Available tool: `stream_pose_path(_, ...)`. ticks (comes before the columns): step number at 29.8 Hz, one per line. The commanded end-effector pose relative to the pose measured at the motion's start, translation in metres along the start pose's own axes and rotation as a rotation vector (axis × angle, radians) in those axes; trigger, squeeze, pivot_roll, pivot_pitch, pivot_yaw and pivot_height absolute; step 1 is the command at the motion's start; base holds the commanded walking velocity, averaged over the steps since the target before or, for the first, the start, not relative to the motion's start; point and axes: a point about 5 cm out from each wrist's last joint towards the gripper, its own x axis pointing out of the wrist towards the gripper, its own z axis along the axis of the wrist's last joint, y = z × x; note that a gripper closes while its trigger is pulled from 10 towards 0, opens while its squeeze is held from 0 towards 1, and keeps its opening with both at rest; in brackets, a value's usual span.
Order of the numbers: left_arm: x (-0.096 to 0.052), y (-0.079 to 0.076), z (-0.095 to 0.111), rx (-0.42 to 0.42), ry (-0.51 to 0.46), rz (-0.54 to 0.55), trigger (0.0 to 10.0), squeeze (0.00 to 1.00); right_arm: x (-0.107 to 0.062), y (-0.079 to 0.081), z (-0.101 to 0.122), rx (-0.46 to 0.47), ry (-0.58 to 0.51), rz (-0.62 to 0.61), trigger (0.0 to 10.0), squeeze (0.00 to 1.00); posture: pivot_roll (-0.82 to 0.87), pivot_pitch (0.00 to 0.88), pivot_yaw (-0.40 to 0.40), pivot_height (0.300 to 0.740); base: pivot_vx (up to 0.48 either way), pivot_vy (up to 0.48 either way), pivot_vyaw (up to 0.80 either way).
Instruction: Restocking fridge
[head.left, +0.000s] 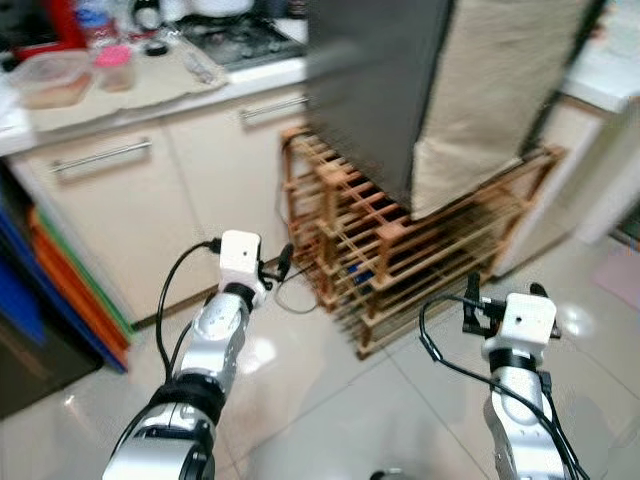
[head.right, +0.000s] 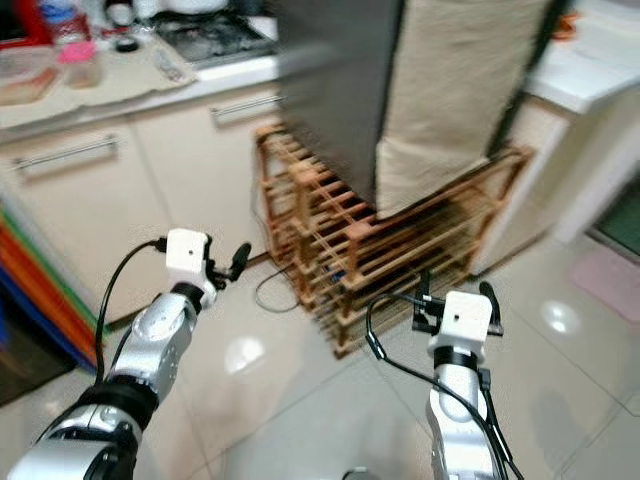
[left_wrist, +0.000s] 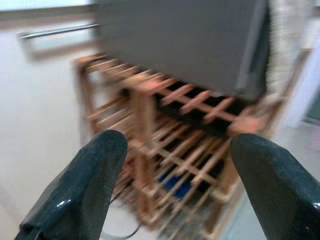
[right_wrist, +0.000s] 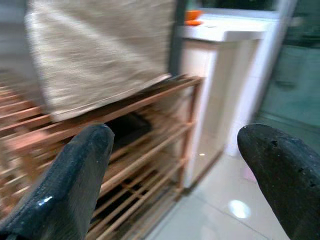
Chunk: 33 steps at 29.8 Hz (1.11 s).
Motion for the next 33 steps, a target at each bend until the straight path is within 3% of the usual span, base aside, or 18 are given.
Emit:
stream_pose_path(1, 0.002, 0.003, 0.006, 0.023, -0.018, -0.005, 10.0, 0.0, 0.006, 0.005, 0.002, -0.022, 0.002, 0.035, 10.0, 0.0, 0.05, 0.0, 0.04, 0.736, 0.0, 0.0, -0.48)
stream_pose_path(5, 0.003, 0.002, 0.008, 0.043, -0.027, -0.013, 10.0, 0.0, 0.009, 0.007, 0.004, -0.041, -0.013, 0.07, 10.0, 0.0, 0.05, 0.0, 0.033, 0.713, 0.0, 0.0, -0.31)
stream_pose_path(11, 0.003, -0.001, 0.005, 0.032, -0.023, -0.017, 10.0, 0.0, 0.013, 0.006, 0.004, -0.09, -0.007, 0.068, 10.0, 0.0, 0.05, 0.0, 0.028, 0.713, 0.0, 0.0, 0.0)
stream_pose_path(17, 0.004, -0.008, 0.009, 0.038, -0.05, -0.044, 10.0, 0.0, 0.016, 0.008, 0.006, -0.043, -0.009, 0.067, 10.0, 0.0, 0.05, 0.0, 0.028, 0.74, 0.0, 0.0, -0.14)
stream_pose_path(24, 0.008, -0.007, 0.024, 0.031, -0.121, -0.031, 10.0, 0.0, 0.018, 0.007, 0.011, -0.035, -0.036, 0.058, 10.0, 0.0, 0.05, 0.0, 0.035, 0.74, 0.0, 0.0, 0.0)
stream_pose_path(33, 0.009, -0.008, 0.022, 0.054, -0.102, -0.042, 10.0, 0.0, 0.021, 0.004, 0.014, -0.026, -0.049, 0.042, 10.0, 0.04, 0.04, 0.0, 0.04, 0.74, 0.0, 0.0, 0.0)
